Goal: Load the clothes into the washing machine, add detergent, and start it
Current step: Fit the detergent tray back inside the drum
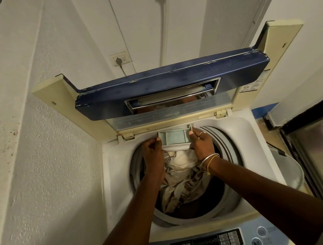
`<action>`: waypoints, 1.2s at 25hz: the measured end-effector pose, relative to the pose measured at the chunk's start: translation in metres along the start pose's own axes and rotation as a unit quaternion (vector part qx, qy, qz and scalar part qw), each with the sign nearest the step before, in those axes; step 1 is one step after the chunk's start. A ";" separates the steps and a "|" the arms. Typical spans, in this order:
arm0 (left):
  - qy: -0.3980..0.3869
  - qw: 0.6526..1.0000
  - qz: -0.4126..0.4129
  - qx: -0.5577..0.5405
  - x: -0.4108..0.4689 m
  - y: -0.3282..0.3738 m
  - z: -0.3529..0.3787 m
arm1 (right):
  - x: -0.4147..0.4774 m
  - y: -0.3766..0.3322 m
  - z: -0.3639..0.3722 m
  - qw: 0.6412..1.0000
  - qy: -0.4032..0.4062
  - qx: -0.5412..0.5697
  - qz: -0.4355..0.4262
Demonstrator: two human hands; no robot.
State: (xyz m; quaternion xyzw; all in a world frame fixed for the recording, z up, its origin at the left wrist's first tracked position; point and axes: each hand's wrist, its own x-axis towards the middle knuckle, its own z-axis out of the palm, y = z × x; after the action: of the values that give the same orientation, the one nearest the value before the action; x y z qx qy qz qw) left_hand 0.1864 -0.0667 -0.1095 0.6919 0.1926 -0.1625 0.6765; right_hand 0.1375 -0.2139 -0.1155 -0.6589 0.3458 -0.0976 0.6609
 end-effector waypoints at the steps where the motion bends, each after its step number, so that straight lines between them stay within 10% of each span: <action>1: 0.000 1.000 -0.002 -0.004 0.000 -0.001 0.000 | 0.002 0.003 -0.002 1.000 -0.009 -0.001 0.002; 21: -0.010 1.000 -0.020 -0.018 0.000 0.000 -0.004 | 0.007 -0.016 0.004 0.996 0.037 -0.001 0.082; 26: -0.004 0.999 -0.030 -0.017 0.004 0.005 0.000 | 0.021 -0.047 0.005 0.981 0.026 -0.163 0.100; 30: 0.015 0.999 -0.044 -0.018 0.004 0.004 0.006 | 0.021 -0.036 0.001 0.986 0.054 -0.043 0.154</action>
State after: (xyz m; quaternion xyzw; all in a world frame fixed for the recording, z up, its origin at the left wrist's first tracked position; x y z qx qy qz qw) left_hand 0.1918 -0.0725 -0.1080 0.6732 0.2356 -0.1785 0.6779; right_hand 0.1661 -0.2295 -0.0887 -0.6197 0.4823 -0.0154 0.6189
